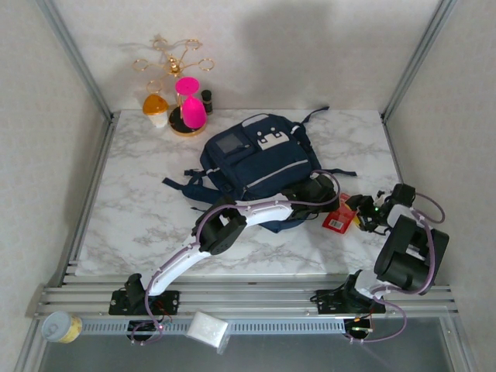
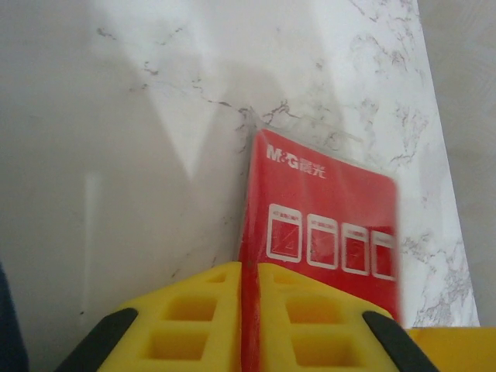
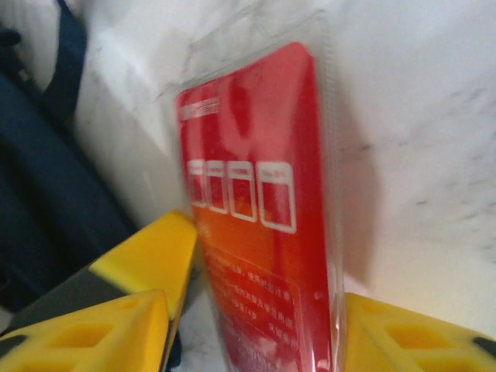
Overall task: Pack the student bag
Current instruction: Pick up the loose stationery from the middle-right of the table, then open the student bag at the center of the table.
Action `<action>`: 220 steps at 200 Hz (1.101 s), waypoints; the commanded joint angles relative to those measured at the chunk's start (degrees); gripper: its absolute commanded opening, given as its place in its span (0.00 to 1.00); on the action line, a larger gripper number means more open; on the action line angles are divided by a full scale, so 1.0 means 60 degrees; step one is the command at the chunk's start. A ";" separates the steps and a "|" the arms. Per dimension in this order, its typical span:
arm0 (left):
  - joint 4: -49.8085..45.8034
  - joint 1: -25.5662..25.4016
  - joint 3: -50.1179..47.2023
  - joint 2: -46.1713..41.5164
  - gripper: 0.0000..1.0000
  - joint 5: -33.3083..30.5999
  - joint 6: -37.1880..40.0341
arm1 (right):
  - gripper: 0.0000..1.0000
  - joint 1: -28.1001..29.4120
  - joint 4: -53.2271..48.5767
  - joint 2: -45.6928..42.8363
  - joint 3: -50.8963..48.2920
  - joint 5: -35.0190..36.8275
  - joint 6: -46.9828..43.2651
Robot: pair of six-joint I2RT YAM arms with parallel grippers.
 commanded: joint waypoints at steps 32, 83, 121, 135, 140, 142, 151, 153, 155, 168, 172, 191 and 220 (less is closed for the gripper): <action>-0.1348 0.0434 -0.0603 0.0463 0.08 -0.0292 0.0018 | 0.35 0.0102 0.0023 -0.0472 -0.0139 -0.0345 0.0150; -0.1078 0.0419 -0.0395 -0.0035 0.12 0.0140 0.0122 | 0.02 0.0122 0.0079 -0.0662 -0.0018 -0.0017 0.0091; -0.1007 0.0420 -0.0648 -0.1333 0.22 0.1295 0.0571 | 0.00 0.0114 -0.0318 -0.1860 0.0445 0.0500 0.0249; -0.1142 0.0419 -0.1559 -0.2550 0.26 0.1190 0.1164 | 0.00 0.0114 -0.0703 -0.2391 0.0754 0.1055 0.0237; -0.1146 0.0434 -0.2009 -0.3061 0.28 0.1110 0.1409 | 0.00 0.0112 -0.0771 -0.2572 0.0832 0.1122 0.0249; -0.1131 0.0452 -0.2197 -0.3215 0.29 0.1069 0.1500 | 0.00 0.0114 -0.0786 -0.2646 0.0862 0.1122 0.0251; -0.1166 0.0536 -0.2956 -0.4155 0.33 0.0709 0.1849 | 0.00 0.0121 -0.0831 -0.2916 0.0947 0.1083 0.0304; -0.1183 0.0566 -0.3107 -0.4345 0.33 0.0618 0.1918 | 0.00 0.0116 -0.0838 -0.2963 0.0971 0.1054 0.0334; -0.1209 0.0595 -0.3244 -0.4536 0.34 0.0529 0.1990 | 0.00 0.0126 -0.0821 -0.3008 0.0984 0.1024 0.0345; -0.1419 0.0778 -0.4073 -0.5629 0.38 0.0230 0.2449 | 0.00 0.0156 -0.0827 -0.3150 0.1082 0.0733 0.0438; -0.1440 0.0844 -0.4337 -0.5921 0.39 0.0293 0.2604 | 0.00 0.0158 -0.0861 -0.3145 0.1140 0.0618 0.0455; -0.1950 0.1124 -0.5177 -0.7013 0.44 0.0365 0.3688 | 0.00 0.0372 -0.0921 -0.3115 0.1418 0.0128 0.0554; -0.3529 0.1284 -0.5776 -0.7673 0.52 -0.1713 0.6494 | 0.00 0.1127 -0.0927 -0.3066 0.1808 -0.0229 0.0726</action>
